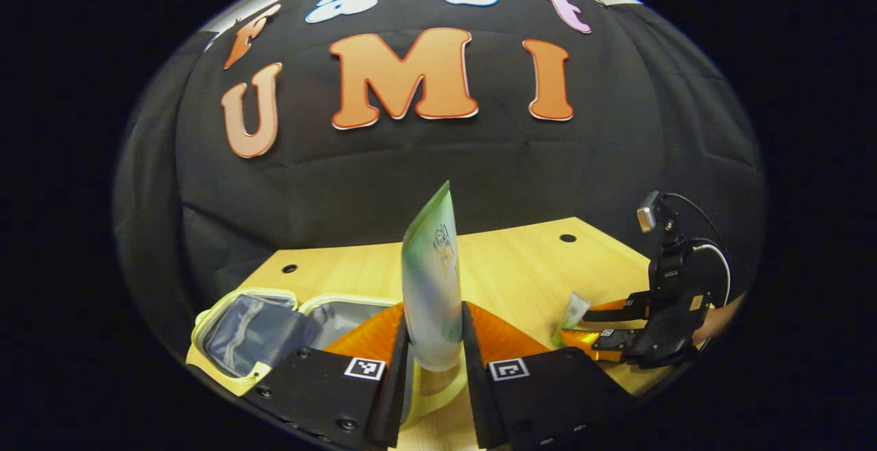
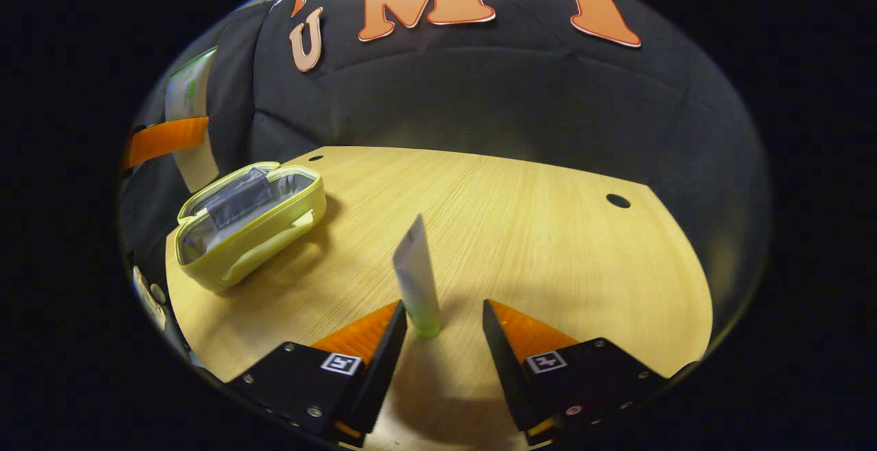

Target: First open the suitcase, pack the skin care products into it, and then close the suitcase.

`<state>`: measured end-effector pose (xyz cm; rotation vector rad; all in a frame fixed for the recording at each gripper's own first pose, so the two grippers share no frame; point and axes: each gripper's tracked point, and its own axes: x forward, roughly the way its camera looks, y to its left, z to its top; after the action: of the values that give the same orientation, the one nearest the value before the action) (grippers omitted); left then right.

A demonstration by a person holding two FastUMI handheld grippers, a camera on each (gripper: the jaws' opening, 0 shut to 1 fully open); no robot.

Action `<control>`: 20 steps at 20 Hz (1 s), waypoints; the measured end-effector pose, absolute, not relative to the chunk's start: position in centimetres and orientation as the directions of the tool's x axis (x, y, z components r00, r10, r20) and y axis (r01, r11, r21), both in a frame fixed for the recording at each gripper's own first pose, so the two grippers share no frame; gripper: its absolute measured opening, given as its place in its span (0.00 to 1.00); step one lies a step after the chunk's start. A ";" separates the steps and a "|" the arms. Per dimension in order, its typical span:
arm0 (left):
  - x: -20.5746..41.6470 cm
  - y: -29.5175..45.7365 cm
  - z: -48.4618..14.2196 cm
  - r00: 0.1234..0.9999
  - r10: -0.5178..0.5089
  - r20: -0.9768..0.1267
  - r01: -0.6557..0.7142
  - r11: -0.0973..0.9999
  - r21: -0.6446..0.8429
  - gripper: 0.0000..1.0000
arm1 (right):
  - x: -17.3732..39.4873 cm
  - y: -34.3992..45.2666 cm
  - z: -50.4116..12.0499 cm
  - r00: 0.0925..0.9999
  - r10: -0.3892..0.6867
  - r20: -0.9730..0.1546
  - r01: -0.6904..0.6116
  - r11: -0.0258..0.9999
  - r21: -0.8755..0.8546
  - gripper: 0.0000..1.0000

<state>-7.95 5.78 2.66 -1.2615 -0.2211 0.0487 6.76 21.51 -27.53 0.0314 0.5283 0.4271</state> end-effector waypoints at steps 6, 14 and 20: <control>-9.9 5.8 -1.5 0.989 0.144 0.043 0.005 0.259 -0.966 0.41 | 6.4 22.3 -26.9 0.757 0.420 -0.500 -0.374 0.907 0.195 0.29; -10.3 7.2 -6.5 0.993 0.117 0.014 -0.011 0.207 -0.978 0.42 | 3.5 22.4 -20.7 0.773 0.430 -0.466 -0.390 0.902 0.185 0.33; -6.8 5.2 -11.9 0.997 -0.004 0.072 0.071 0.201 -0.977 0.41 | 1.8 26.7 -16.8 0.803 0.402 -0.440 -0.330 0.914 0.234 0.33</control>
<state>-6.82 5.24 -11.89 -1.3672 -0.0577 -0.0525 1.82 26.66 -16.78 0.1489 0.5032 0.3940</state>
